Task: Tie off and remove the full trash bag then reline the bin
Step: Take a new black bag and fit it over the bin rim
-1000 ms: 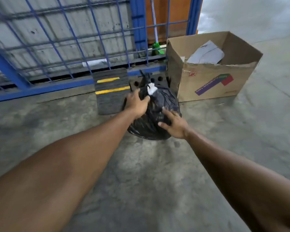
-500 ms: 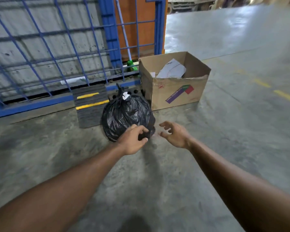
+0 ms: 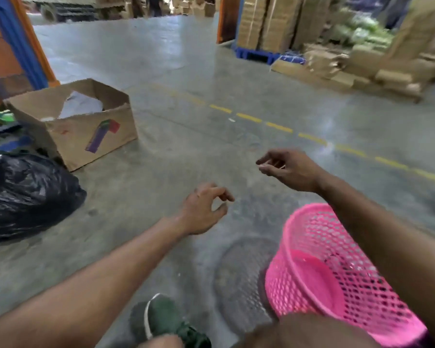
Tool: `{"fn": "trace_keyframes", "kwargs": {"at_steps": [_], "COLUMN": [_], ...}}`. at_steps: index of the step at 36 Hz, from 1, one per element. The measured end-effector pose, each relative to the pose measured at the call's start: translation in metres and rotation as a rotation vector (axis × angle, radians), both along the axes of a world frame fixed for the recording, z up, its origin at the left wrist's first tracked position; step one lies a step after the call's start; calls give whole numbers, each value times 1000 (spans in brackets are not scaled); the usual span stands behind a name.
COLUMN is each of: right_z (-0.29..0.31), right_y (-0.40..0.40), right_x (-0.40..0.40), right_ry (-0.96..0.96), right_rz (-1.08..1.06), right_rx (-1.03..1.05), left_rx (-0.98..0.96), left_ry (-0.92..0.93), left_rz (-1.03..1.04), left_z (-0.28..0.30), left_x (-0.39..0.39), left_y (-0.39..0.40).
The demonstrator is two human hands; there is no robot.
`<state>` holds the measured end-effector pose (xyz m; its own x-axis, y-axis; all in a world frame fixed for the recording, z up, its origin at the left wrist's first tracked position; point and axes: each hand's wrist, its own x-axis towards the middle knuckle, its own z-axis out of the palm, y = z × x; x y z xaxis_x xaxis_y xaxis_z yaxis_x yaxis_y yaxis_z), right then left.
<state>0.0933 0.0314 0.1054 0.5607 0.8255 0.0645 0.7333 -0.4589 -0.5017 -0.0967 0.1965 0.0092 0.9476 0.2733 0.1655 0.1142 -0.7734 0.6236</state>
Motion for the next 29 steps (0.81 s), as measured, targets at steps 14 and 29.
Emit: {"fn": "trace_keyframes", "kwargs": {"at_steps": [14,29], "right_z": [-14,-178], "right_y": [-231,-492], "right_x": [54,37], "right_ry": [55,662], "right_rz": [-327,-1112], "right_rx": [106,285], "left_rx": [346,573], "left_ry": [351,169], "left_rz": [-742,-570], "left_z": [-54,-98], "left_x": [40,62], "left_y": [-295,-319]}}
